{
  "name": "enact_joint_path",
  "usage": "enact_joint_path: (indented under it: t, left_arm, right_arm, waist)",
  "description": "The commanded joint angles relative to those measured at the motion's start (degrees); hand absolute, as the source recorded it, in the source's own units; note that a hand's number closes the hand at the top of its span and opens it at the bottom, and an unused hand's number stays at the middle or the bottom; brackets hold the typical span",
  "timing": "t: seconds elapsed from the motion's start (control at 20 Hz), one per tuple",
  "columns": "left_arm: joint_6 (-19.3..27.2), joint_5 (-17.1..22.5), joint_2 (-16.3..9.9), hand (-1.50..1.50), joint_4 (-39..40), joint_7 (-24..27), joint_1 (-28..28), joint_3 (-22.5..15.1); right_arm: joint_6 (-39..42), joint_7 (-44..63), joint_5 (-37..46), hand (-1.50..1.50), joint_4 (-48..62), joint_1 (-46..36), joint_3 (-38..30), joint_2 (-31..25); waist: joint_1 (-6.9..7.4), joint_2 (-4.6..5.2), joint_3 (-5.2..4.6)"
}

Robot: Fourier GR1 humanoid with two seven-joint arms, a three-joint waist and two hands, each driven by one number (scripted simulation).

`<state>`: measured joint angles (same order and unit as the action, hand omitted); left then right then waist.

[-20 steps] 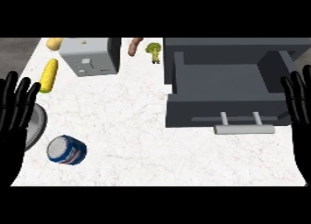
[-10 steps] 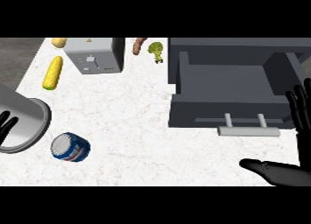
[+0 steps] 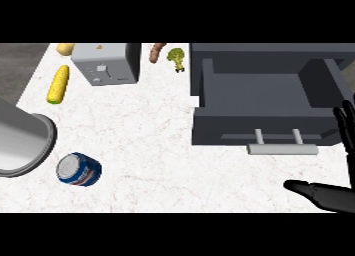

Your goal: Pick up the can, place it into the drawer and close the drawer

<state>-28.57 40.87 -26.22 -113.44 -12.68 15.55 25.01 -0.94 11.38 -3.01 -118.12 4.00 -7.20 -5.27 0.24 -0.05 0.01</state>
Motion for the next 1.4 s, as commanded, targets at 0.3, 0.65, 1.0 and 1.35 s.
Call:
enact_joint_path:
  t: [0.3,0.65,1.0,1.35]
  left_arm:
    - [-2.6,-10.2,8.5,-1.5,1.4,-0.4,-1.7,-4.4]
    - [-5.8,-22.7,13.5,-1.5,9.1,8.2,-1.4,-6.1]
    - [-5.7,-31.9,15.1,-1.5,17.8,16.2,-3.4,-6.3]
    - [-2.1,-39.5,16.9,-1.5,27.2,24.2,-5.1,-6.7]
  right_arm:
    - [0.7,-2.6,0.1,-1.5,2.4,-0.3,-1.0,0.7]
    - [0.8,2.1,-0.3,-1.5,-5.7,2.4,-1.1,0.2]
    - [3.8,0.9,-4.1,-1.5,-8.1,6.0,-4.7,-0.6]
    - [3.7,-4.4,0.9,-1.5,-4.5,6.7,-1.2,3.1]
  waist:
    - [-0.11,0.04,-0.01]
    - [-0.3,0.01,-0.04]
    - [-0.46,0.01,-0.03]
    - [-0.3,0.04,-0.02]
